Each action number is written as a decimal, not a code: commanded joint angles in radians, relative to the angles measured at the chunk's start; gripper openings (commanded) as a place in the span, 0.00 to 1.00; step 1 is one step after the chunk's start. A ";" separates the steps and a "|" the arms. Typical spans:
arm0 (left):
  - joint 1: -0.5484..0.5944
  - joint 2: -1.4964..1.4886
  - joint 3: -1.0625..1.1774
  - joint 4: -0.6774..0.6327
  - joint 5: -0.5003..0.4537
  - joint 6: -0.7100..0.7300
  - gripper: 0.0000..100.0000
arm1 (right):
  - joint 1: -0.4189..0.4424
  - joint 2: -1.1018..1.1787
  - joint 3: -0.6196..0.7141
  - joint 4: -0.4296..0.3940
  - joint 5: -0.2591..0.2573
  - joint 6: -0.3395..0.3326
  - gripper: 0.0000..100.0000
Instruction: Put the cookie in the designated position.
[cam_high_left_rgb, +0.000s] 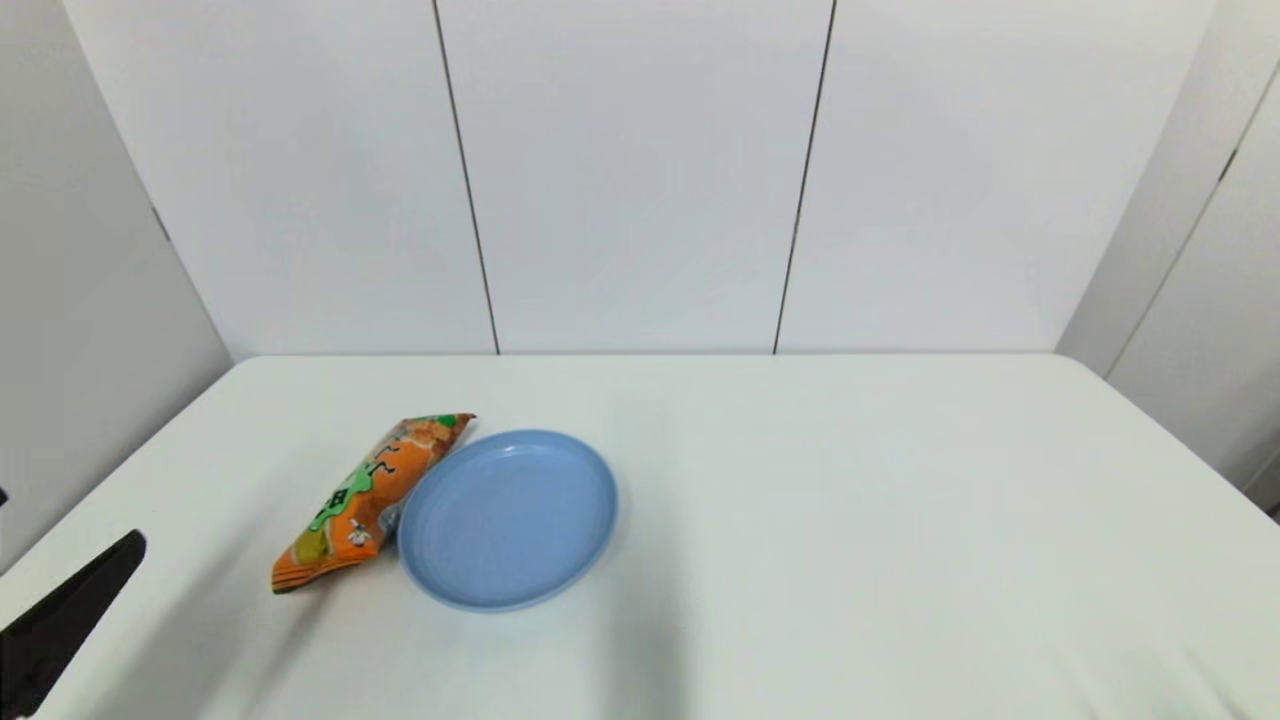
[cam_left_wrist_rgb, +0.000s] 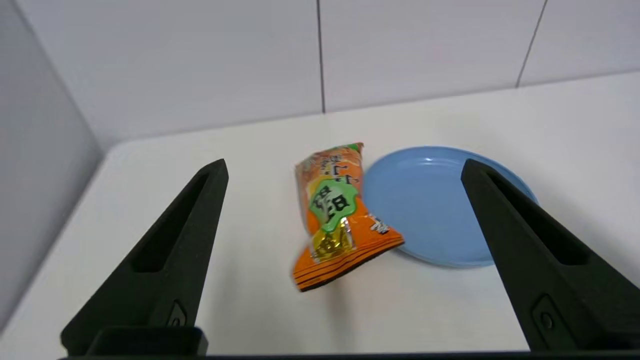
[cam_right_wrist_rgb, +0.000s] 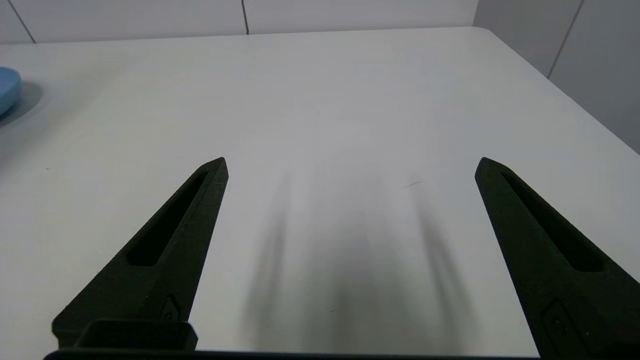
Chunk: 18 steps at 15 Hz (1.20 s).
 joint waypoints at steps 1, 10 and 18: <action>0.000 -0.287 0.190 -0.032 0.063 0.063 1.00 | 0.000 0.001 0.002 0.000 0.000 0.001 1.00; 0.011 -0.291 0.190 0.031 0.072 0.069 1.00 | 0.000 0.001 0.002 0.000 0.000 0.001 1.00; 0.080 -0.571 0.190 0.428 0.062 0.109 1.00 | 0.001 0.001 0.002 0.000 0.000 0.001 1.00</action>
